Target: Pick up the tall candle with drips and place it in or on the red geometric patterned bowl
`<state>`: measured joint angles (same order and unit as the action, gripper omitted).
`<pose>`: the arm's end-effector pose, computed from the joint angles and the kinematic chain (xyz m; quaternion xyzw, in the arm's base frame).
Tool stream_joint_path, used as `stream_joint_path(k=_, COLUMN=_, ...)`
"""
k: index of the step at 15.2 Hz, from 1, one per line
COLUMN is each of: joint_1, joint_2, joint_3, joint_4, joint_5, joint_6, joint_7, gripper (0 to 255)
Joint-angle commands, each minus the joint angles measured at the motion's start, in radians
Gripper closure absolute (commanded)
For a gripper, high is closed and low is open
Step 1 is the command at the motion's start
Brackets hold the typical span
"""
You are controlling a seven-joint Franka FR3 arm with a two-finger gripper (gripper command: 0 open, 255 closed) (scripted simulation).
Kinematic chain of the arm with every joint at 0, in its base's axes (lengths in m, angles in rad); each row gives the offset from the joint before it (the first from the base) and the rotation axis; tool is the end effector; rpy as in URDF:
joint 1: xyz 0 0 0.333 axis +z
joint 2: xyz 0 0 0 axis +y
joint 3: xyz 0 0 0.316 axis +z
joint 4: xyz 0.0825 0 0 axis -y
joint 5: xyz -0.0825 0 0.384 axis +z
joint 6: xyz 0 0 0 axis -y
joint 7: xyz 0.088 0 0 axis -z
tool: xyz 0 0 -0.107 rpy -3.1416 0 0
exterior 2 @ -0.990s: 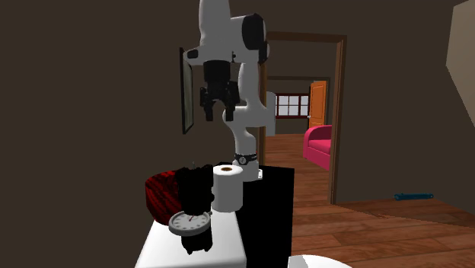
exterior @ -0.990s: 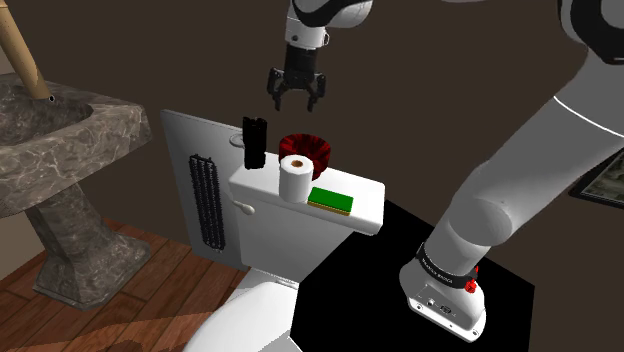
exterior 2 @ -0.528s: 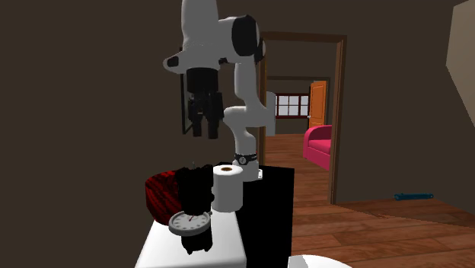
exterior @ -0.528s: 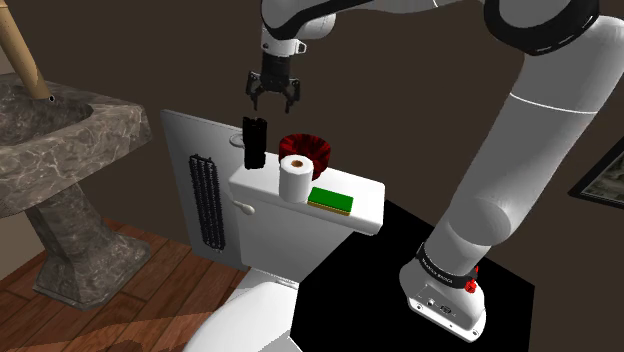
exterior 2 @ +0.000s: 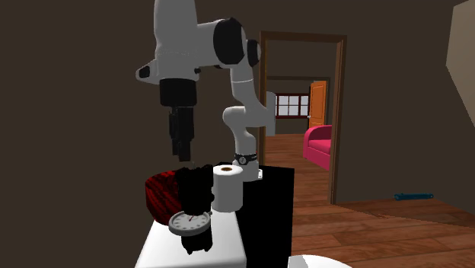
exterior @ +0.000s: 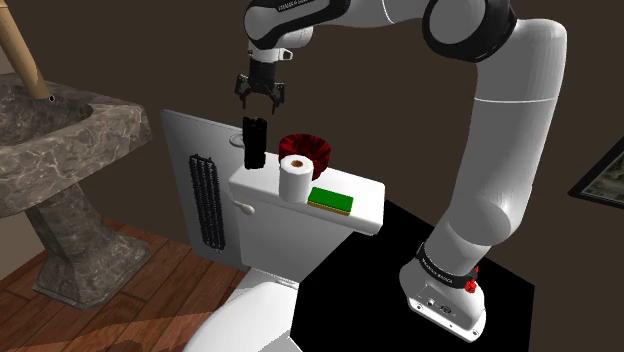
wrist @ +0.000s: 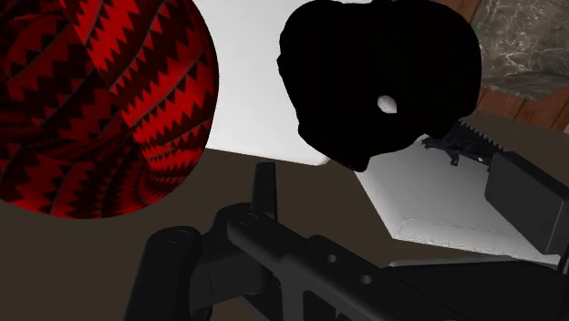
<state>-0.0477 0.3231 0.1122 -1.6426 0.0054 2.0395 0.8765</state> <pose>0.6593 0.0354 0.4358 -0.9160 0.3989 -0.0246 0.0351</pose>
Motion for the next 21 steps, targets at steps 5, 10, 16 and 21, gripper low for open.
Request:
stream_joint_path(k=5, joint_1=0.004, joint_2=0.042, joint_3=-0.002, joint_4=-0.020, joint_5=-0.005, joint_6=0.063, joint_7=0.008, gripper=0)
stream_joint_path(k=10, joint_1=0.004, joint_2=0.045, joint_3=-0.002, joint_4=-0.023, joint_5=-0.005, joint_6=0.070, joint_7=0.008, gripper=0)
stream_joint_path(k=16, joint_1=0.004, joint_2=0.045, joint_3=-0.002, joint_4=-0.023, joint_5=-0.005, joint_6=0.069, joint_7=0.008, gripper=255)
stream_joint_path(k=21, joint_1=0.004, joint_2=0.046, joint_3=-0.002, joint_4=-0.022, joint_5=-0.005, joint_6=0.069, joint_7=0.008, gripper=255)
